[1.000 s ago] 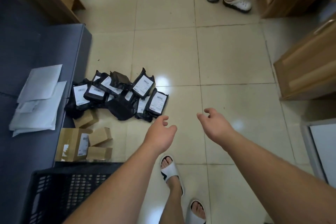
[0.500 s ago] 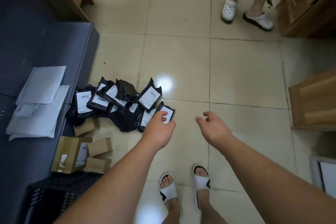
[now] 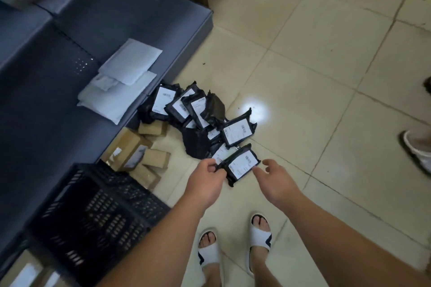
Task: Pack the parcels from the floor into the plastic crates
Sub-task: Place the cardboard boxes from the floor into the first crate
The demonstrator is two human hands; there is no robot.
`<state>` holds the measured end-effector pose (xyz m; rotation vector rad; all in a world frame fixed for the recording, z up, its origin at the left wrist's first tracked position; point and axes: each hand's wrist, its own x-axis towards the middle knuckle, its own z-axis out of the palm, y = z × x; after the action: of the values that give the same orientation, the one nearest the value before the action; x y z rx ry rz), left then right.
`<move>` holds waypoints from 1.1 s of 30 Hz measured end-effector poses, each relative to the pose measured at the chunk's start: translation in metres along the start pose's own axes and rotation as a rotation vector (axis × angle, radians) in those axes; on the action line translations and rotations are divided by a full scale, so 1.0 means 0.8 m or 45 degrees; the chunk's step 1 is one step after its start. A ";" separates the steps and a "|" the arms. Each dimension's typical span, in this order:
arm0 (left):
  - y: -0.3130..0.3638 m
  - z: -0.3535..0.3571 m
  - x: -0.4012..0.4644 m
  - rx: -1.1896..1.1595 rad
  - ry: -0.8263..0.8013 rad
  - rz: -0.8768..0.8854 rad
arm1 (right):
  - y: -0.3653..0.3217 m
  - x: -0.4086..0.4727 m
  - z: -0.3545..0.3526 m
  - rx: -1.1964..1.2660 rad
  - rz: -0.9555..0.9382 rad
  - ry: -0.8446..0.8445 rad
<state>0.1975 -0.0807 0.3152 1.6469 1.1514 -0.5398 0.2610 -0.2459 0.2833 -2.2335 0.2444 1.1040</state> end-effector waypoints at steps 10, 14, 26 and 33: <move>-0.117 -0.129 0.057 -0.379 0.185 -0.274 | -0.142 0.027 0.153 -0.304 -0.239 -0.258; -0.166 -0.172 0.085 -0.529 0.222 -0.383 | -0.182 0.043 0.224 -0.428 -0.268 -0.359; -0.244 -0.268 0.173 -0.733 0.279 -0.499 | -0.255 0.093 0.368 -0.639 -0.267 -0.445; -0.263 -0.276 0.246 -0.721 0.299 -0.554 | -0.264 0.149 0.437 -0.715 -0.266 -0.543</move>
<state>0.0610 0.2098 0.1456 0.9896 1.6733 -0.2485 0.1973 0.1460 0.1292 -2.3308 -0.5262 1.6363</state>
